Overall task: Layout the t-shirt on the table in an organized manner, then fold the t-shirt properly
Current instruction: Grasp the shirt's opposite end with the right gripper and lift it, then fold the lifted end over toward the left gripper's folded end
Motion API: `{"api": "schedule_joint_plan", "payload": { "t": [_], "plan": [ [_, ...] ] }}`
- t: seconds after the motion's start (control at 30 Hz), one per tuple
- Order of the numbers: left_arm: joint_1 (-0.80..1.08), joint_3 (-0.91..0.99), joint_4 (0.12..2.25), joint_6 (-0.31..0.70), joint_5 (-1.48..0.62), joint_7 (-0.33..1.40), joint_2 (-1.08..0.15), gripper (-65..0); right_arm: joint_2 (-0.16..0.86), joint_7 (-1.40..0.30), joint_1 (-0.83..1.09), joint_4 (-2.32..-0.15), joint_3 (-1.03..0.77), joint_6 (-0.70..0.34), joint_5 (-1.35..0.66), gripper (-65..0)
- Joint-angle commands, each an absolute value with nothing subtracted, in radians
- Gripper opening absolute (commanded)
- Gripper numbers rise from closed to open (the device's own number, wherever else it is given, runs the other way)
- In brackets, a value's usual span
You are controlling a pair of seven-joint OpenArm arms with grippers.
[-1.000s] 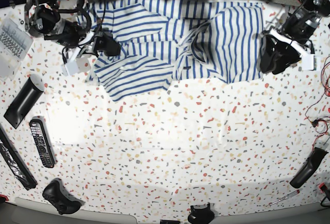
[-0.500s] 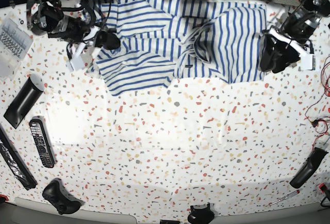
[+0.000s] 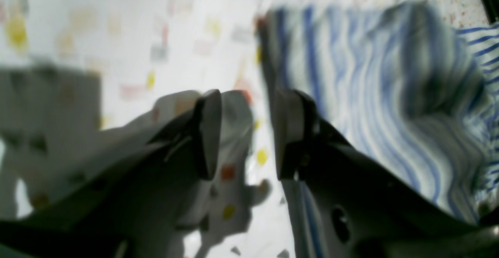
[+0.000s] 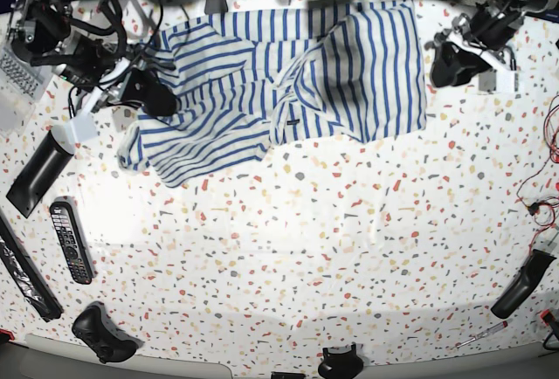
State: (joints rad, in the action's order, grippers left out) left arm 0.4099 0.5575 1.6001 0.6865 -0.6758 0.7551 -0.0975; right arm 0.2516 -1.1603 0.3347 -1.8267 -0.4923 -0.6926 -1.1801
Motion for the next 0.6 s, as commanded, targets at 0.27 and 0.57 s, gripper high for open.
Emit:
{"api": "schedule_joint_plan", "payload": {
  "t": [0.27, 0.57],
  "plan": [
    [0.396, 0.438, 1.509, 0.698, -0.707, 0.739, -0.131, -43.9, 0.145, -1.138, 0.327, -1.942, -0.331, -0.698, -1.275, -65.0],
    [0.388, 0.197, 1.509, 0.698, -0.706, 0.735, -0.131, -43.9, -0.001, -1.097, 0.311, -1.942, 0.033, -0.698, -1.116, -65.0]
  ]
}}
